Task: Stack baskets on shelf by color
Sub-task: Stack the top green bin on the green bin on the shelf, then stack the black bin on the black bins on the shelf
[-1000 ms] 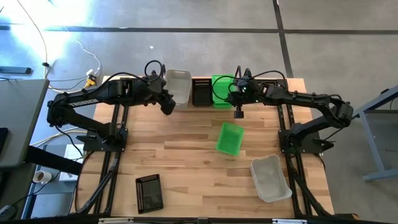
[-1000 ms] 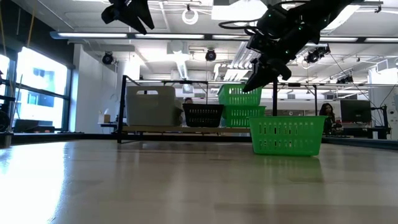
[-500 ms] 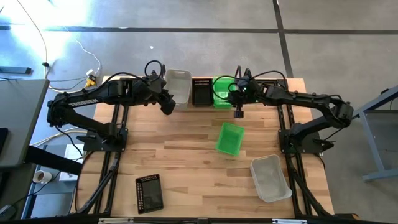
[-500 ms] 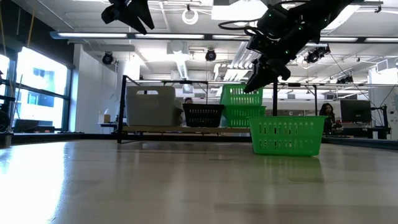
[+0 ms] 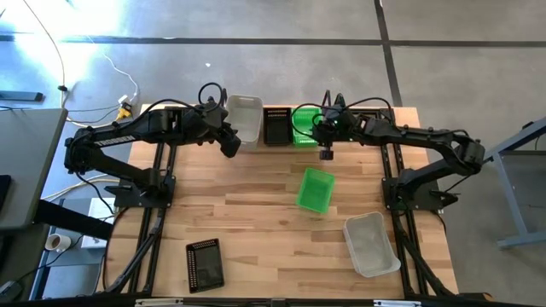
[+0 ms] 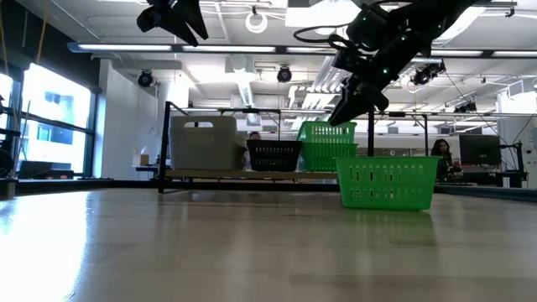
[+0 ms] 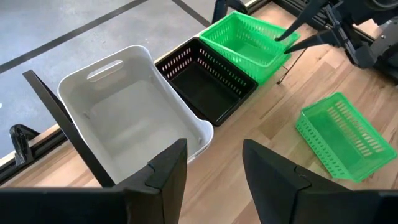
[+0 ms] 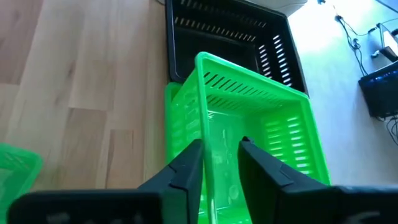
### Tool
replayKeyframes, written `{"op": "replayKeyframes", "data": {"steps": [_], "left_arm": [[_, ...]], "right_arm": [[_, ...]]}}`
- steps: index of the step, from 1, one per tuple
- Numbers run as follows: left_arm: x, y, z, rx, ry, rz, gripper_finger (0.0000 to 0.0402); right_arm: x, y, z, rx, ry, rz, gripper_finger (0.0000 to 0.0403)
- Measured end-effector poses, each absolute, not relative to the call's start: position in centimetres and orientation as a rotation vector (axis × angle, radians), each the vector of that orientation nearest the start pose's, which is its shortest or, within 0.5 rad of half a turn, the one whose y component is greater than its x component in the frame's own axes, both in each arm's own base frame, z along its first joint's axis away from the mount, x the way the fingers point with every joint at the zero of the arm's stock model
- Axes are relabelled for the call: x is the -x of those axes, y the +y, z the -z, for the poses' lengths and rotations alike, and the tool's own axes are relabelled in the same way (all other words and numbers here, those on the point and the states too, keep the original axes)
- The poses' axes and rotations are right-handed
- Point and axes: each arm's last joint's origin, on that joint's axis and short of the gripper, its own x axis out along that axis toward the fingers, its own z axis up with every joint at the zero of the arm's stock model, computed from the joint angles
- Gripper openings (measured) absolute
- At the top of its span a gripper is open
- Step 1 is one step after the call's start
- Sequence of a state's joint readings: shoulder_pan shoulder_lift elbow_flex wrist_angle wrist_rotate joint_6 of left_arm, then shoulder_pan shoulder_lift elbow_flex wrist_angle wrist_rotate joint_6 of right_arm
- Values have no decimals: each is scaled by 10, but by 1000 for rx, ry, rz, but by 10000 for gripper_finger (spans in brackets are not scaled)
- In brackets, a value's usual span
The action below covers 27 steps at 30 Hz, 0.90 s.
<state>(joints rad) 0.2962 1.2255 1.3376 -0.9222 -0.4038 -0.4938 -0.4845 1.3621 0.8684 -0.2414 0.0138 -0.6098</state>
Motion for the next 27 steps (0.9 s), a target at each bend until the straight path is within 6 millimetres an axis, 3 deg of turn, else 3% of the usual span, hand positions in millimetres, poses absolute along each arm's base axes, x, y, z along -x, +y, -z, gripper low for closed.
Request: {"op": "replayKeyframes", "data": {"steps": [9, 17, 23, 27], "left_arm": [[-219, 79, -371, 402, 643, -849, 145], [-219, 79, -371, 402, 643, -848, 145], [-219, 78, -370, 408, 647, -834, 145], [-221, 70, -369, 430, 668, -779, 145]], "right_arm": [[-248, -129, -232, 339, 850, 238, 21], [-248, -123, -225, 216, 853, 187, 16], [-252, -116, -231, 234, 840, 252, 16], [-258, -111, -245, 195, 794, 292, 16]]}}
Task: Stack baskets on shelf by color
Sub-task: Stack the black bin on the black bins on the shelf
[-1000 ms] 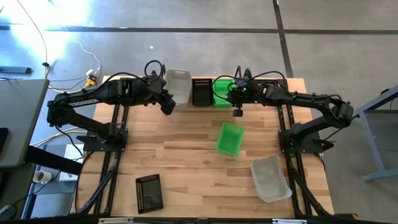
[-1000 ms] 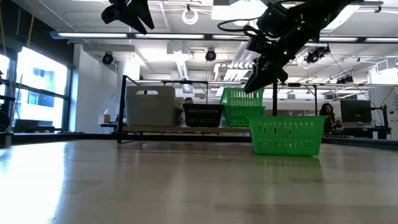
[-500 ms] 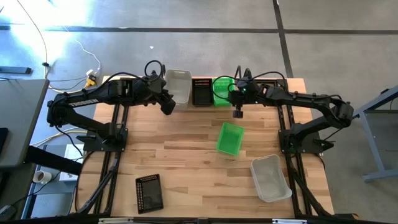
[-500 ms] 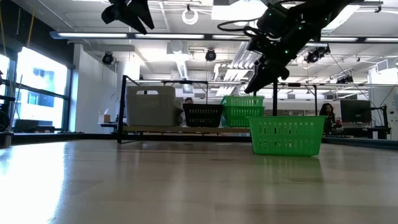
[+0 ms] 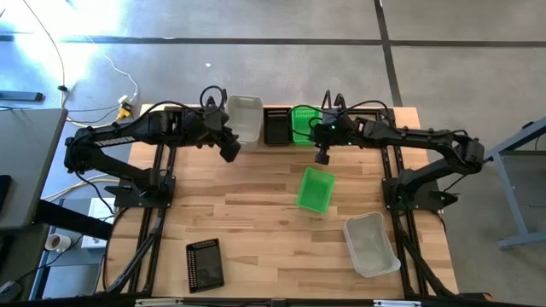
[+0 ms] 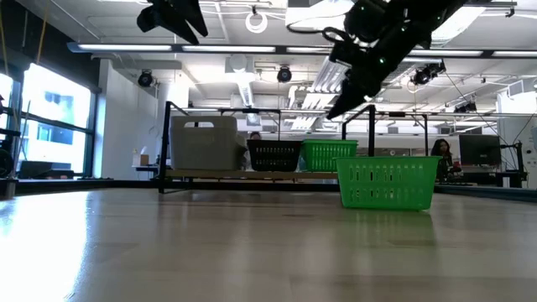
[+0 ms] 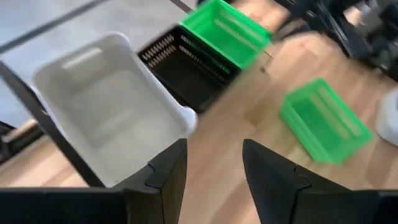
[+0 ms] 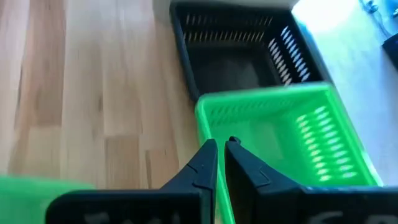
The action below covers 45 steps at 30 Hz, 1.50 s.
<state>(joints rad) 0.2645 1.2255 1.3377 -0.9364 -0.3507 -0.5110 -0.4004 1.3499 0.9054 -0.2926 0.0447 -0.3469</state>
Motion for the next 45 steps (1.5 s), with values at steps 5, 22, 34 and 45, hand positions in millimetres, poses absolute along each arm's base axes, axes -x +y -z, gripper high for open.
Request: {"op": "replayKeyframes", "data": {"steps": [5, 22, 34, 45], "left_arm": [[-221, 54, -366, 423, 723, -742, 145], [-193, -35, -349, 742, 921, -828, 145], [-166, -100, -328, 946, 942, -833, 145], [-150, -139, -286, 1122, 942, -894, 145]], "right_arm": [[-267, -103, -262, 221, 746, 299, 16], [-287, -36, -288, 9, 665, 285, 16], [-288, 20, -287, -161, 649, 207, 16], [-281, 39, -283, -110, 699, 217, 16]]}}
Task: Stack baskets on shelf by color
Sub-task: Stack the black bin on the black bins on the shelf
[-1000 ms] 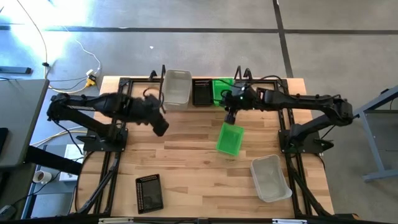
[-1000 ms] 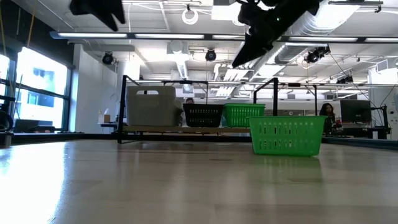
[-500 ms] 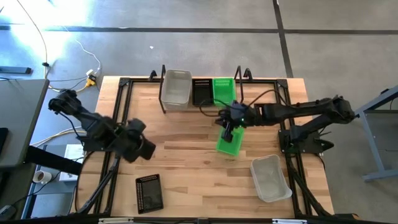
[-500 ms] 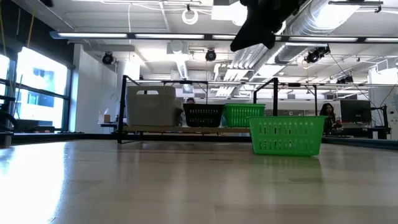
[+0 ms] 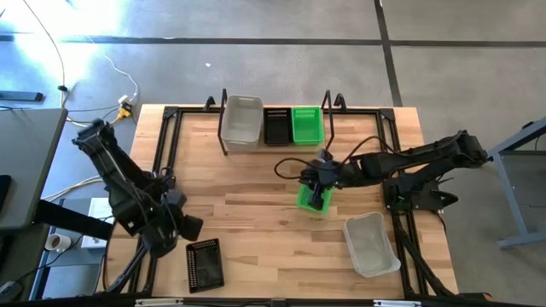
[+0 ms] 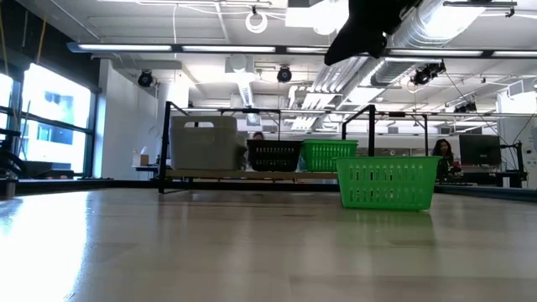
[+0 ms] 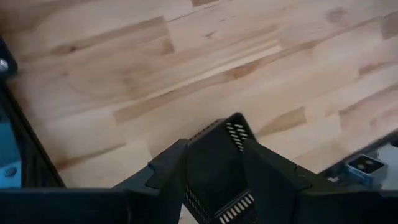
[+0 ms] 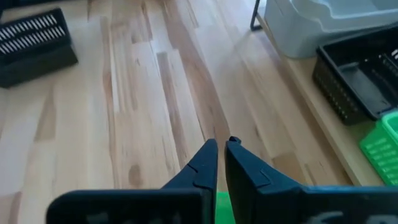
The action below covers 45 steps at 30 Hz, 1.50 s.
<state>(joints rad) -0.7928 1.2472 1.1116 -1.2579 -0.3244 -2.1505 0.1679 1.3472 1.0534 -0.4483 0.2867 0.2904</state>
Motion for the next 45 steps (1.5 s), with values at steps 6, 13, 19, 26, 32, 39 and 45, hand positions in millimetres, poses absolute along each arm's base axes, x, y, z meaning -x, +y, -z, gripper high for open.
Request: {"op": "replayKeyframes", "data": {"steps": [6, 13, 19, 26, 32, 39, 45], "left_arm": [[-151, -157, -269, 1162, 991, -995, 145], [-165, -181, -244, 1160, 1066, -1029, 145], [-177, -198, -220, 1149, 1123, -1071, 145], [-182, -209, -201, 1142, 1218, -1119, 145], [-183, -216, -189, 1117, 1271, -1157, 145], [-192, -224, -170, 1123, 1274, -1167, 142], [-197, -219, -169, 1133, 1262, -1183, 81]], "right_arm": [[-276, 39, -278, -89, 771, 224, 16], [-273, 38, -275, -69, 821, 221, 16], [-272, 39, -274, -53, 838, 187, 16], [-272, 39, -274, -56, 841, 182, 16], [-272, 40, -274, -66, 847, 172, 16], [-271, 40, -274, -78, 846, 173, 16], [-272, 40, -274, -104, 844, 180, 16]]}}
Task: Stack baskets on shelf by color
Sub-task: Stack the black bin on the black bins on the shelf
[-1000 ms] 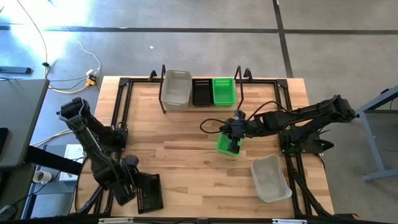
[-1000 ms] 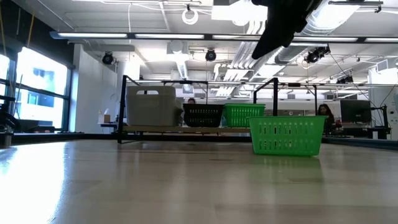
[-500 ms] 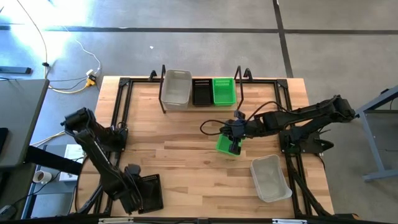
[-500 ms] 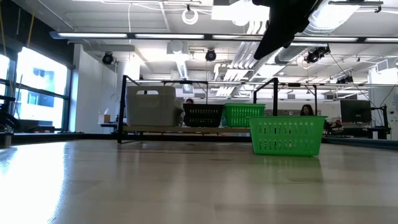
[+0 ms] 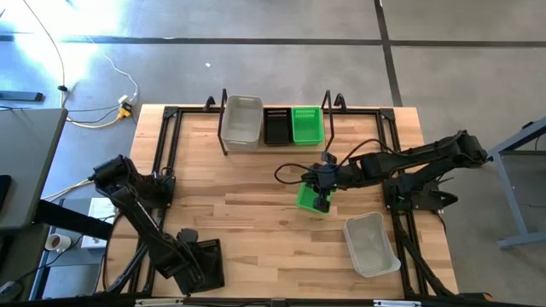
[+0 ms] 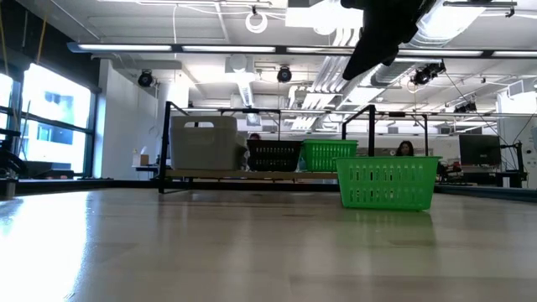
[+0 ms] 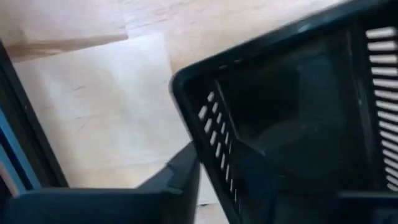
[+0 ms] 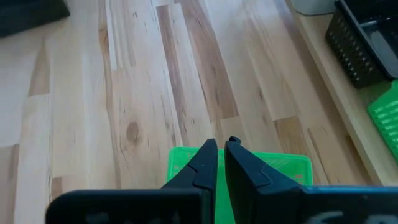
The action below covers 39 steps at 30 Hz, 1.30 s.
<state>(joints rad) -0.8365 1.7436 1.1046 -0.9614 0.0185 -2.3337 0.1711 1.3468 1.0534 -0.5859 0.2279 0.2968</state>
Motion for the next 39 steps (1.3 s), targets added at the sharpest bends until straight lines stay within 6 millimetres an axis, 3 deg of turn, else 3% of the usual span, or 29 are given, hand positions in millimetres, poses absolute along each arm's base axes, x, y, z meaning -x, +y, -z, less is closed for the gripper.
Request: {"op": "replayKeyframes", "data": {"steps": [5, 9, 18, 27, 39], "left_arm": [[-203, -215, -169, 1141, 1227, -1185, 9], [-209, -208, -173, 1158, 1174, -1166, 13], [-223, -179, -204, 1145, 893, -1039, 5], [-241, -132, -231, 1014, 786, -953, 4], [-268, -50, -243, 1001, 691, -1065, 4]], "right_arm": [[-272, 46, -274, -115, 830, 165, 16], [-271, 55, -275, -106, 815, 134, 16], [-265, 79, -276, -107, 811, 76, 16], [-263, 94, -278, -85, 781, 10, 16], [-283, 91, -301, 11, 488, -67, 16]]}}
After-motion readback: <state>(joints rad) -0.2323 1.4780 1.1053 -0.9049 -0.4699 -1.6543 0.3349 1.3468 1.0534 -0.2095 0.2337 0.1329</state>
